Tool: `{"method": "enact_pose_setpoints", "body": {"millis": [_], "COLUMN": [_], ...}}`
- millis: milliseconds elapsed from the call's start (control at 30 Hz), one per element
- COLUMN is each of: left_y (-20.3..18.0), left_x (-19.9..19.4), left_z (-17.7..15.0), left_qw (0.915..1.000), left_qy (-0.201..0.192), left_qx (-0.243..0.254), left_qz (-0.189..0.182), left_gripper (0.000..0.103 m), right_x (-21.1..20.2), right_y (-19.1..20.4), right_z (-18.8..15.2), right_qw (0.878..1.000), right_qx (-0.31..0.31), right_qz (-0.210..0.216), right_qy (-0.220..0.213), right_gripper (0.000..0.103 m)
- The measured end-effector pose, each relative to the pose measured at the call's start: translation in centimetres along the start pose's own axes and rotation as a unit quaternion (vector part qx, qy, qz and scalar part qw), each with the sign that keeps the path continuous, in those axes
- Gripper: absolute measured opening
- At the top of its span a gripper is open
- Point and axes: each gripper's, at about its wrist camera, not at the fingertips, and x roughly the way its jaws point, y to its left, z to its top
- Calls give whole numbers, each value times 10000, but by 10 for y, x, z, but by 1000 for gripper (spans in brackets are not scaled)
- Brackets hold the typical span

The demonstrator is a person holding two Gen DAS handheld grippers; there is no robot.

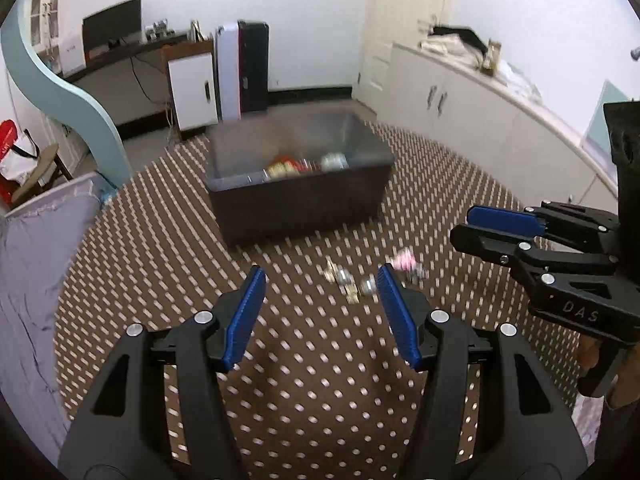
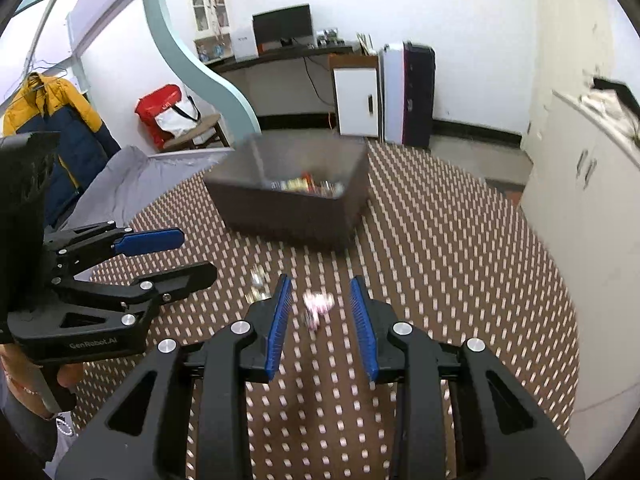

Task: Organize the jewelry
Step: 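Grasp the pink charm with the right tool while the left grasps a silver bead charm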

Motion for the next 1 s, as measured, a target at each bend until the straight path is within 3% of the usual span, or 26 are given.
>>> {"method": "enact_pose_setpoints", "body": {"millis": [167,433,533,700,1000], "left_y": [-13,-25,-32,-33,-24], "left_x": [22,44,51,53,43], "left_z": [-12,-5,-2,3,-1], "left_qw": [9997,9992,9986,9986,9991], "left_qy": [248,382,454,461,380], "left_qx": [29,134,241,249,106], "left_qz": [-19,35,93,87,-152], "left_gripper": [58,58,48,19,15], "right_x": [7,8,9,12,23], "right_y": [-8,-18,-20,-20,-10], "right_z": [-20,-29,-27,-25,-19], "right_qw": [9997,9994,9995,9995,9990], "right_qx": [157,242,213,160,-52], "right_qz": [-5,97,94,83,41], "right_qy": [168,222,212,263,433], "right_gripper": [29,31,33,33,34]}}
